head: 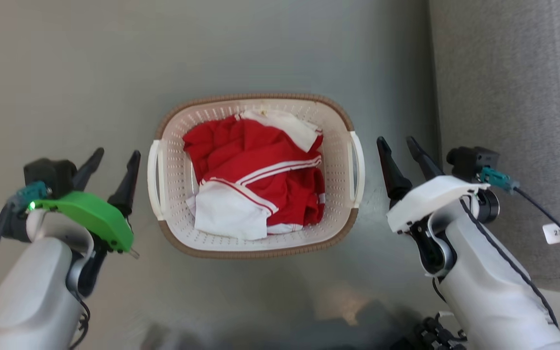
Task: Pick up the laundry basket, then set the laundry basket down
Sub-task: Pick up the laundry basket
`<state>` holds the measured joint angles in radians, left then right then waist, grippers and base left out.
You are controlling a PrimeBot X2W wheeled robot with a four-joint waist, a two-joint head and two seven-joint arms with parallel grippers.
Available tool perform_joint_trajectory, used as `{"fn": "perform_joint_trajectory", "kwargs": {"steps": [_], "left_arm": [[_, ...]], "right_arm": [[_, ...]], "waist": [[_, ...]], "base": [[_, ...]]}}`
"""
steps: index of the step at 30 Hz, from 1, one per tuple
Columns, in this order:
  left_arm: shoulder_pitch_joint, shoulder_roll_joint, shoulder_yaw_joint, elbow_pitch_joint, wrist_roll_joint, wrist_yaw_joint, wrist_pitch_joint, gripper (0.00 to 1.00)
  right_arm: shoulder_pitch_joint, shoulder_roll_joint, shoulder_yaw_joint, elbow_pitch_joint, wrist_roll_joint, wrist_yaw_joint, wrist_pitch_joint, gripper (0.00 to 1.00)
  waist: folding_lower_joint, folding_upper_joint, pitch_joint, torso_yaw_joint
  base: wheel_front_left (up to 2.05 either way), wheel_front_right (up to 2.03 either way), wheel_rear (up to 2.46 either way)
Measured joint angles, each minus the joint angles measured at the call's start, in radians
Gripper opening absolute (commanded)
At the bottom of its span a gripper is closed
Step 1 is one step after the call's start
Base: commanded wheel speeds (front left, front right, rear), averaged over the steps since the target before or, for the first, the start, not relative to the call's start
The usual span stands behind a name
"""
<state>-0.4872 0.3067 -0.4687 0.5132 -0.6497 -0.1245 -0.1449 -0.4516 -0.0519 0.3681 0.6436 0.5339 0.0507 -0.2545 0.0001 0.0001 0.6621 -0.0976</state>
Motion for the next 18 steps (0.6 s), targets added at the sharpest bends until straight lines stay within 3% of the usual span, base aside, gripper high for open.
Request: {"fn": "perform_joint_trajectory", "kwargs": {"steps": [18], "left_arm": [[-0.166,0.028,-0.115,0.098,-0.08,0.0,0.074,1.0]], "right_arm": [[-0.166,-0.005,0.13,0.151,0.134,-0.009,0.025,1.0]], "waist": [[0.0,0.0,0.195,-0.008]], "base": [[0.0,0.0,0.0]]}}
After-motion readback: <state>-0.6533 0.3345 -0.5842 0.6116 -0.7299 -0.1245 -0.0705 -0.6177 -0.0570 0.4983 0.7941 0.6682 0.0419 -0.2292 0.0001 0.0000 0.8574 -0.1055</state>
